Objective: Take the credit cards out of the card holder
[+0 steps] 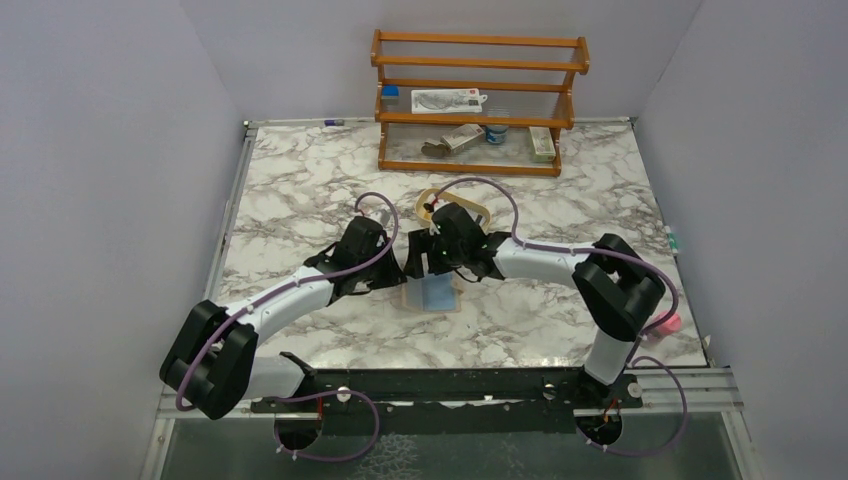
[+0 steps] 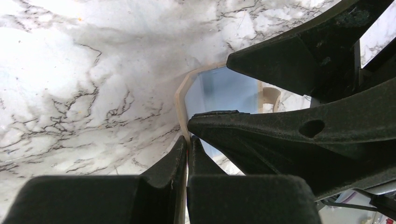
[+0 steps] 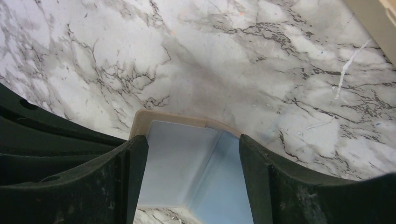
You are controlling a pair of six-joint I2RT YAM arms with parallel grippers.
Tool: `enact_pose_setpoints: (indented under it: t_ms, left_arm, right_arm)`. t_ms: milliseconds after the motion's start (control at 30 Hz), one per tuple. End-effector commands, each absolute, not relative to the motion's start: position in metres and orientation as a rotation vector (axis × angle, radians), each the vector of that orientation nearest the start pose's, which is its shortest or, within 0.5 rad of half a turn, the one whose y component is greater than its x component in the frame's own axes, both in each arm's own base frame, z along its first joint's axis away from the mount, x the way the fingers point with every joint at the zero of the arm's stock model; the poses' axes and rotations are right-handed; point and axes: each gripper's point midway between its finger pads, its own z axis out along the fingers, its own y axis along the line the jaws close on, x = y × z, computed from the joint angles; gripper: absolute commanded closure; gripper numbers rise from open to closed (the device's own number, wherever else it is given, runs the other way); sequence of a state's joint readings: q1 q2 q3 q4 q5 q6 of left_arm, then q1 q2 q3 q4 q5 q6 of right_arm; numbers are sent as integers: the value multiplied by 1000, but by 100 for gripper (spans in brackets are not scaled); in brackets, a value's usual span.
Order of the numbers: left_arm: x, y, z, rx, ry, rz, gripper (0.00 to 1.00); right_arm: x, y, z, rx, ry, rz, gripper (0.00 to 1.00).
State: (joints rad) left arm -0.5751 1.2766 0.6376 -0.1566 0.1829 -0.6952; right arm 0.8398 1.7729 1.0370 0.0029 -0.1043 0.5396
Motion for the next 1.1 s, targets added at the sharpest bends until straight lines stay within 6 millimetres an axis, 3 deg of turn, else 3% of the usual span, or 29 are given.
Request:
enact_pose_setpoints:
  t_ms: [0,300,767,900,1067]
  left_arm:
    - [243,-245,115,17,2366,-951,100]
    - [244,-240,124,7,2329,-931,100]
    - [240,-229,130,-31,2299,-903,100]
    - [239,-227,130,-41,2304,-897,100]
    - [240,-222,126,-51,2336,-841,100]
  right_arm:
    - [269,369,42,-465,2444,709,24]
    - [250,350,8,-508,2526,544,23]
    - [213,319,-28,-547,2615,429,23]
    - [212,310,-24,-536,2611,395,23]
    - [221,303,17,-498,2512,397,17]
